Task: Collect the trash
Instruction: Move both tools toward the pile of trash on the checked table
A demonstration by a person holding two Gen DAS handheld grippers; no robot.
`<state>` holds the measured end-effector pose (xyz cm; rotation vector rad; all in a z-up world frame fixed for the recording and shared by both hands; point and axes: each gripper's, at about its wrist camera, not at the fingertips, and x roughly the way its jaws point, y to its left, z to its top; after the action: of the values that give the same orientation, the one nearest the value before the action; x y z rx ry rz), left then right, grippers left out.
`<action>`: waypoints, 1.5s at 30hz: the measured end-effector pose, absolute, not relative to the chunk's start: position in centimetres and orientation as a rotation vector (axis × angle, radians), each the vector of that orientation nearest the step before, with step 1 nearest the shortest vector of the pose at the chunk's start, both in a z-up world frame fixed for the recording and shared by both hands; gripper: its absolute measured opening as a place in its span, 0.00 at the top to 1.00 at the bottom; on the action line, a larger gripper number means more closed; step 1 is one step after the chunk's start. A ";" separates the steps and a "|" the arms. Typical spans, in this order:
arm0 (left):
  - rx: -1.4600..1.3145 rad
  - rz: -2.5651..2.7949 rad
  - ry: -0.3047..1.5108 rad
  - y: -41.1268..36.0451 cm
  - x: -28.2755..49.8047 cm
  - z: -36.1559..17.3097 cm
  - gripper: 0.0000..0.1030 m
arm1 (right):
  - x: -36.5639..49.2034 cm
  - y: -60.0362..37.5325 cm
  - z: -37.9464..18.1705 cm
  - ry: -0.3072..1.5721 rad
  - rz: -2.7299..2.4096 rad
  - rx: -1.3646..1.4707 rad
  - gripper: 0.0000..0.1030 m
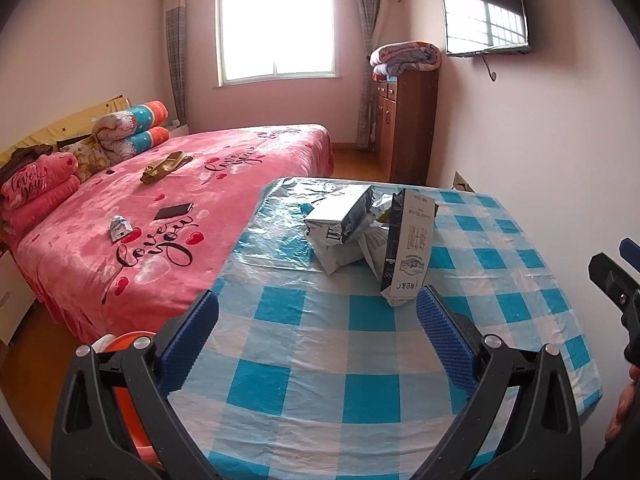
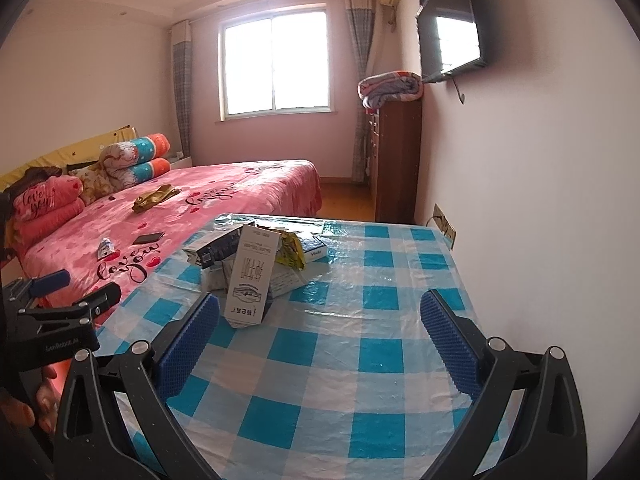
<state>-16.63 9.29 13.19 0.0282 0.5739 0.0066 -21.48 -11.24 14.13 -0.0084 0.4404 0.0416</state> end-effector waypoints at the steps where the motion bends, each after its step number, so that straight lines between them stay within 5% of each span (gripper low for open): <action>1: 0.030 0.009 0.572 9.3 -16.7 13.2 0.03 | -21.6 -11.0 14.2 0.438 0.044 -0.019 0.04; 45: 0.042 0.076 0.643 10.4 -14.4 10.5 0.03 | -18.5 -10.4 11.2 0.542 0.131 0.038 0.04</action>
<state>-14.38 10.36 10.48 0.0421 0.6432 0.0764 -18.49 -10.36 11.24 0.0376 0.5424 0.1309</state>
